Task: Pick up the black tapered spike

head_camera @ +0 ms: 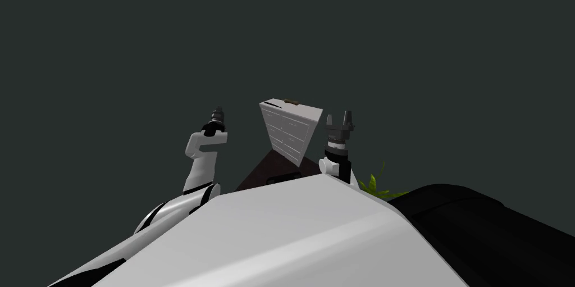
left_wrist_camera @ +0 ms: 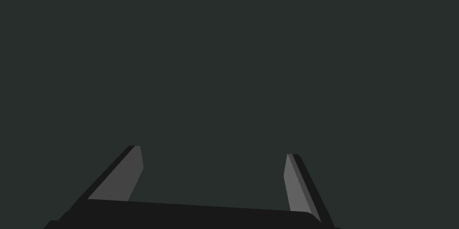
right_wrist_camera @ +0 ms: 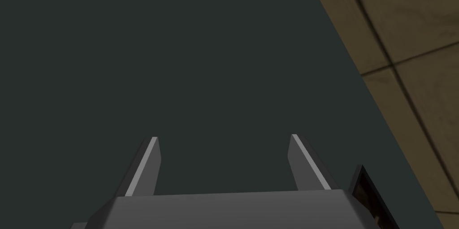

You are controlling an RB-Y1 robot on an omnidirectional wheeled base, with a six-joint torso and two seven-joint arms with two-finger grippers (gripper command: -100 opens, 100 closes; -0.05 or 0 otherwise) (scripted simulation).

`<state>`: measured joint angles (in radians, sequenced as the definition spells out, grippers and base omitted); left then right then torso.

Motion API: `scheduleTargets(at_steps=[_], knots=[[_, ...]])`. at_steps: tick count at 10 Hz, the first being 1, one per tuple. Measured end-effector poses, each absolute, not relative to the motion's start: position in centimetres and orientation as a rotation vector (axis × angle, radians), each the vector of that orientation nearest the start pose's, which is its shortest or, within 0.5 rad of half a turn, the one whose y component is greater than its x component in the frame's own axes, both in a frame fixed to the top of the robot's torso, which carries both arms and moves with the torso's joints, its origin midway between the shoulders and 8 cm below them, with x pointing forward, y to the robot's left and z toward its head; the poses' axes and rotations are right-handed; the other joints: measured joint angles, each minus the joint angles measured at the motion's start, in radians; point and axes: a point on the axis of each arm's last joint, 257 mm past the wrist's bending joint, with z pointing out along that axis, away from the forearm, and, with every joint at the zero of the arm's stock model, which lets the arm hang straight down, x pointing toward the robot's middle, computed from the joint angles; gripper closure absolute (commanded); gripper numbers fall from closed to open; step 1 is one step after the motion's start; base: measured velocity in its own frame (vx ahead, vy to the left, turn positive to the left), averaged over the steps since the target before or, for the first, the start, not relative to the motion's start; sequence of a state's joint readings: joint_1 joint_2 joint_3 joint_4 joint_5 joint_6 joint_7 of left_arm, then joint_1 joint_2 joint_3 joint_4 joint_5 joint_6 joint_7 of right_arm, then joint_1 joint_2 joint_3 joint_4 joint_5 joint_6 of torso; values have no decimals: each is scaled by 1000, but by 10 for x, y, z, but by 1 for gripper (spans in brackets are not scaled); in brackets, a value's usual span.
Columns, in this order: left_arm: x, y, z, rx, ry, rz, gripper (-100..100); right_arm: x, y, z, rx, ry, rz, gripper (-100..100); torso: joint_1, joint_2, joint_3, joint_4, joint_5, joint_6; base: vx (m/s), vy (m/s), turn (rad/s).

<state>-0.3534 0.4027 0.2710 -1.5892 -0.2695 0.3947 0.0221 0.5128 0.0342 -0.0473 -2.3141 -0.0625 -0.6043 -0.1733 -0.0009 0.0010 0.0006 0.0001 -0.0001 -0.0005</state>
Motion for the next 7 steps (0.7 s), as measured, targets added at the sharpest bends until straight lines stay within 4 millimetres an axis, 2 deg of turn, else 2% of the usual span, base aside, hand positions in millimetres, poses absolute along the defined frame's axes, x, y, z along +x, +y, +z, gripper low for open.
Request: scheduleTargets(at_steps=[2,3,5,6,7], knots=[[607,481,-29,-1019,1117,-526,-100,311,-302,54,657,408,1475,0,0,0,0,0,0,0,-16,-12,-28],[611,483,-24,-1031,1114,-523,-100,311,-302,54,657,409,1475,0,0,0,0,0,0,0,-16,-16,-100],[617,501,-18,-1085,1103,-485,-100,311,-302,54,657,409,1475,0,0,0,0,0,0,0,-11,-11,-28],[620,502,-14,-1099,1100,-483,-100,311,-302,54,657,409,1475,0,0,-1,0,0,0,0,-9,-15,-112],[619,513,-11,-1127,1094,-461,-100,311,-302,54,657,408,1475,0,0,-1,0,0,0,0,-10,-13,-56]])
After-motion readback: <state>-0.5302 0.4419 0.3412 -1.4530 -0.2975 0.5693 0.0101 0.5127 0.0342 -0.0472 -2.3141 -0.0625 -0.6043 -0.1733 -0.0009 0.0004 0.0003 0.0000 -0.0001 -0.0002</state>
